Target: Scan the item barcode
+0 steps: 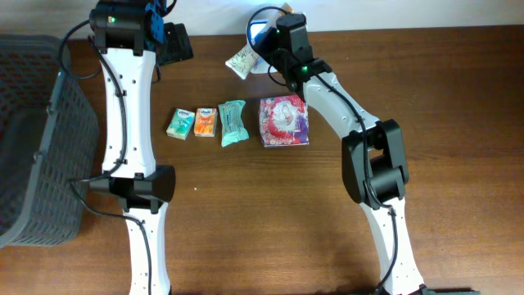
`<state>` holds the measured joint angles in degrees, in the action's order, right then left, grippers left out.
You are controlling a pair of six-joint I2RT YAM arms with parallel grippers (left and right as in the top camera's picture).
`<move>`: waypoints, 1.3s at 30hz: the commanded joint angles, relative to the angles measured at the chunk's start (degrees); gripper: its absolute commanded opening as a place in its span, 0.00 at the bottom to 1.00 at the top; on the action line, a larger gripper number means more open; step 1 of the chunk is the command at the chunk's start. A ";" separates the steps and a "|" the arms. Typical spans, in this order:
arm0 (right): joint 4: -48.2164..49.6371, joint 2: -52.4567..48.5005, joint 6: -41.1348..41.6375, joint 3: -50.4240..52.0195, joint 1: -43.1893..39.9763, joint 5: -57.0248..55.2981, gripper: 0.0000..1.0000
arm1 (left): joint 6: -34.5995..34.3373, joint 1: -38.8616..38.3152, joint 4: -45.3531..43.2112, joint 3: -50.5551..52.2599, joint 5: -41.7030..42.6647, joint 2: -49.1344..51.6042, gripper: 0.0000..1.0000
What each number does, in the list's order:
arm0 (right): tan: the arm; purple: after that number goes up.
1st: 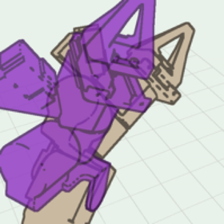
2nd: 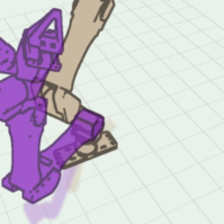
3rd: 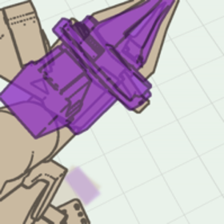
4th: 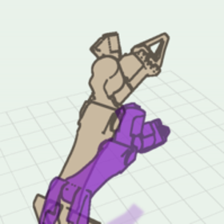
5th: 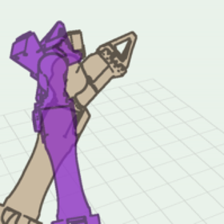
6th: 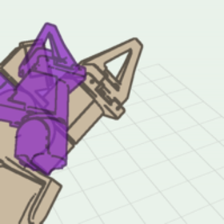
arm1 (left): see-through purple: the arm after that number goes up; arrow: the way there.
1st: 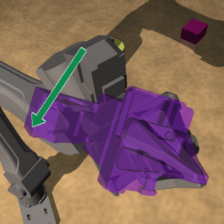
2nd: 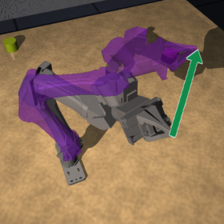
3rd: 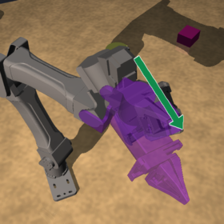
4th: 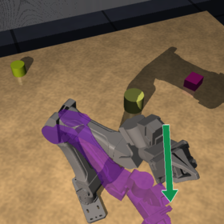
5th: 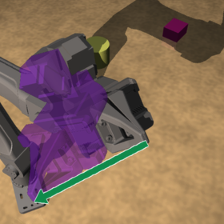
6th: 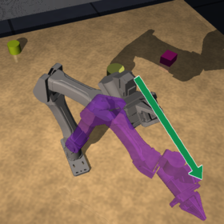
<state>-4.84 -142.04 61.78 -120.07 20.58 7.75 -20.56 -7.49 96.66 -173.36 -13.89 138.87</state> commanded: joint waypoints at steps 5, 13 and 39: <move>11.96 2.05 25.99 -1.44 3.56 5.60 0.04 | 0.33 0.00 0.07 -0.11 -0.02 -0.24 0.99; 2.29 2.03 30.91 -1.44 2.89 -1.88 0.04 | 0.31 0.00 0.07 -0.11 -0.02 -0.24 0.99; -49.83 11.47 -18.36 -5.40 -49.83 10.51 0.04 | 0.33 0.04 0.07 -0.11 -0.02 -0.24 0.99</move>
<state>-52.36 -133.73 50.61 -124.64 -23.73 21.15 -20.53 -7.46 96.66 -173.36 -13.89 138.87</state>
